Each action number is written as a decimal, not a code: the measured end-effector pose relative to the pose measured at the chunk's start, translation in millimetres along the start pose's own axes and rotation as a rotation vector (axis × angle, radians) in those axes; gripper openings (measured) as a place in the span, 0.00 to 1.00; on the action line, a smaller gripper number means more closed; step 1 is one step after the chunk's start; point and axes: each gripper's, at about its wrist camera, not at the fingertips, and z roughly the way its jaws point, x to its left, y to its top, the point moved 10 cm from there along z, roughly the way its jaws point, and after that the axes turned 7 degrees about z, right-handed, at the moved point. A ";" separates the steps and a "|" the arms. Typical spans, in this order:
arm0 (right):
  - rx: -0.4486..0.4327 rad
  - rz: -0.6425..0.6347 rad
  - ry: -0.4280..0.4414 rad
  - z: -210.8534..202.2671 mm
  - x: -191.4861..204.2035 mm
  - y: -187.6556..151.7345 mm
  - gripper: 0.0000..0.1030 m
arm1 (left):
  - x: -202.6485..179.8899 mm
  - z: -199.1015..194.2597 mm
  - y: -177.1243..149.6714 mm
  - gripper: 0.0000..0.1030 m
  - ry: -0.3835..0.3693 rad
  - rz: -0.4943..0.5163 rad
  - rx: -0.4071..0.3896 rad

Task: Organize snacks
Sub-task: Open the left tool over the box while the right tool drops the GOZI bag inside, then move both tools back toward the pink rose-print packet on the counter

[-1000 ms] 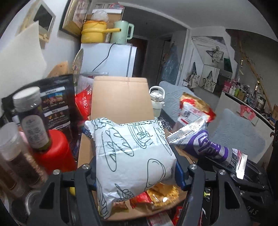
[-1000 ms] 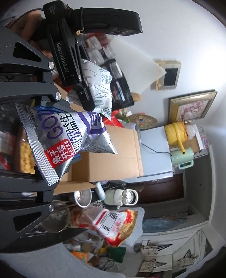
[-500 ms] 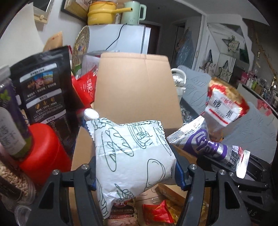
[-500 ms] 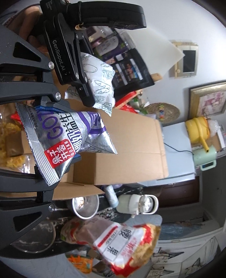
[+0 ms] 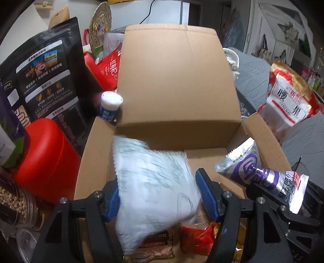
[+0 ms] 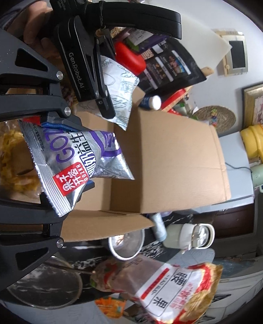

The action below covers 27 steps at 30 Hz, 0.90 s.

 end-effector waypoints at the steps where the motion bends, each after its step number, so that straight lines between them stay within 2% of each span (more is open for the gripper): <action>1: 0.001 0.002 -0.001 -0.1 -0.7 -1.0 0.44 | 1.2 -2.0 -0.3 0.65 0.014 0.004 -0.005; 5: 0.001 0.004 -0.014 -4.3 -1.4 -2.3 0.49 | 3.5 -12.1 3.1 0.65 0.059 0.022 -0.026; 6: -0.002 -0.001 -0.020 -6.8 -0.7 -2.1 0.54 | 3.4 -14.2 3.3 0.65 0.061 0.024 -0.028; 8: -0.011 -0.007 -0.033 -10.4 -0.3 -1.6 0.57 | 4.3 -18.4 3.6 0.65 0.056 0.027 -0.026; 16: -0.041 -0.020 -0.036 -34.9 7.9 -0.4 0.57 | -7.0 -45.6 4.3 0.65 0.043 0.036 -0.061; 27: -0.115 -0.039 -0.029 -88.0 26.2 -4.7 0.57 | -12.6 -108.2 2.1 0.65 0.048 0.050 -0.147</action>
